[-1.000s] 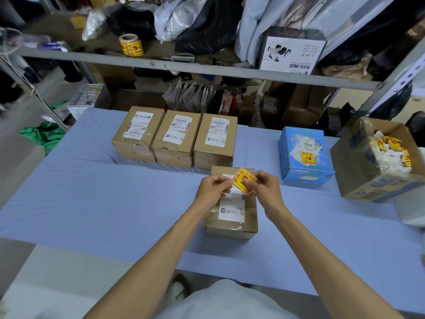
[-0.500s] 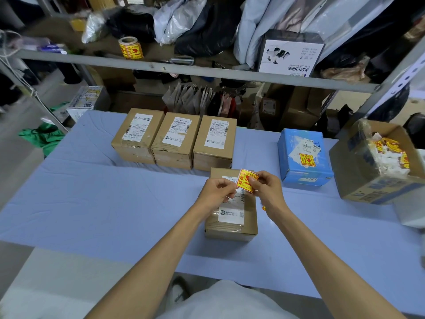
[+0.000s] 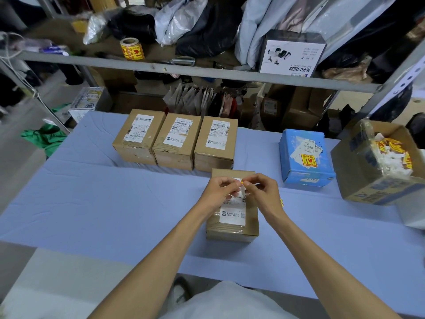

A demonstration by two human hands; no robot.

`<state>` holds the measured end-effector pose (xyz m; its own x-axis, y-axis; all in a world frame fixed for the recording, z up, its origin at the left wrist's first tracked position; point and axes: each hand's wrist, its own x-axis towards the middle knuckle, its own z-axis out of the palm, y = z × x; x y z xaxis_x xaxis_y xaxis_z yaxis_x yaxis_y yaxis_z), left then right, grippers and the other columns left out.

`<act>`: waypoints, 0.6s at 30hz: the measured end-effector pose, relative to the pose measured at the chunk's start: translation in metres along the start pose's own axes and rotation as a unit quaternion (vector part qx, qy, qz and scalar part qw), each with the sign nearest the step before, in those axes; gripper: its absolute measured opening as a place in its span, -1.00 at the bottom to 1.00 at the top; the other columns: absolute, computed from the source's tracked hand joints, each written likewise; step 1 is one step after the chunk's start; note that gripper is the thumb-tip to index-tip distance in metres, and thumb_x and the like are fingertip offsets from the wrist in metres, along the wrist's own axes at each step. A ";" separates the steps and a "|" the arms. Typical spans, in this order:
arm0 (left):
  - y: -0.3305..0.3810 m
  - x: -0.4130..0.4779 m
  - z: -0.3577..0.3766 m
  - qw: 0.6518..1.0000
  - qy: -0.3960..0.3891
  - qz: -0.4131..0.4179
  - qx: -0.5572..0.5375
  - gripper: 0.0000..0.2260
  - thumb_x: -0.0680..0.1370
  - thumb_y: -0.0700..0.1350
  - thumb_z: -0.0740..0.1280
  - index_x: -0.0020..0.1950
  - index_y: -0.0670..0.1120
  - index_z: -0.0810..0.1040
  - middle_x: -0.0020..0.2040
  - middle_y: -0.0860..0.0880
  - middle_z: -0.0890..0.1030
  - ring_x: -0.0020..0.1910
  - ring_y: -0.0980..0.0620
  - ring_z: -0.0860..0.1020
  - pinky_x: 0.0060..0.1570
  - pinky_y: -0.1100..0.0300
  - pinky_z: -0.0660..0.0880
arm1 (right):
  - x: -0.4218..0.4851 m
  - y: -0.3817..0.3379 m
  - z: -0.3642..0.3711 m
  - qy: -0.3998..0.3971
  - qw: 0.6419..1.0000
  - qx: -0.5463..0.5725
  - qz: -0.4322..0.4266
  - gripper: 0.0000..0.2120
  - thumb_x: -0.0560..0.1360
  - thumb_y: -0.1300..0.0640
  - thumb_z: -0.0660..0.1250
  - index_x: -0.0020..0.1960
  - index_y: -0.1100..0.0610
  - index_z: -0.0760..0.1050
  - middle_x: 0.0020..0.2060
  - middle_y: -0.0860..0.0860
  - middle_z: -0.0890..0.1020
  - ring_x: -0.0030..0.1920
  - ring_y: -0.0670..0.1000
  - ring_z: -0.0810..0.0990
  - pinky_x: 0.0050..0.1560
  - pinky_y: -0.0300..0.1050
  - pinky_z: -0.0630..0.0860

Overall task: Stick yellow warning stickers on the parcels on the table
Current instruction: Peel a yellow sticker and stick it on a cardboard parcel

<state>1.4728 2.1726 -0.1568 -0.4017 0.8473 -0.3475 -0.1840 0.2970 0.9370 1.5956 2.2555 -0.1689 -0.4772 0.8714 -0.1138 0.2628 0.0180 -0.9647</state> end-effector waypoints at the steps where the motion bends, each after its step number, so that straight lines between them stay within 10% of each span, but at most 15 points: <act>1: 0.001 0.000 0.000 1.000 -0.001 0.002 0.000 -0.93 0.55 -0.14 0.36 -0.10 -0.08 0.62 -0.25 0.01 0.61 -0.31 0.18 0.57 -0.26 0.38 0.46 | 0.000 0.000 0.001 -0.009 1.000 0.004 -0.002 -0.88 0.50 0.23 0.36 -0.18 0.08 0.62 -0.25 -0.02 0.66 -0.21 -0.03 0.59 -0.16 -0.08 0.54; 8: 0.004 0.001 0.001 0.999 -0.013 0.006 -0.034 -0.93 0.54 -0.22 0.36 -0.11 -0.18 0.62 -0.25 -0.07 0.59 -0.33 0.11 0.52 -0.21 0.33 0.50 | 0.000 -0.004 0.004 -0.027 0.998 0.054 0.014 -0.83 0.54 0.26 0.28 -0.13 0.17 0.64 -0.21 0.16 0.68 -0.15 0.22 0.64 -0.09 0.08 0.59; 18: 0.002 0.000 0.000 1.000 -0.003 0.023 0.019 -0.91 0.56 -0.24 0.32 -0.12 -0.13 0.59 -0.22 -0.09 0.57 -0.21 0.01 0.53 -0.05 0.14 0.53 | -0.003 -0.005 0.003 -0.039 0.997 0.062 0.007 -0.88 0.51 0.24 0.35 -0.14 0.13 0.66 -0.22 0.09 0.70 -0.17 0.03 0.66 -0.25 -0.16 0.59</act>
<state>1.4725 2.1736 -0.1550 -0.4044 0.8629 -0.3032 -0.1314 0.2733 0.9529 1.5933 2.2514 -0.1640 -0.5393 0.8304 -0.1403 0.1660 -0.0585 -0.9844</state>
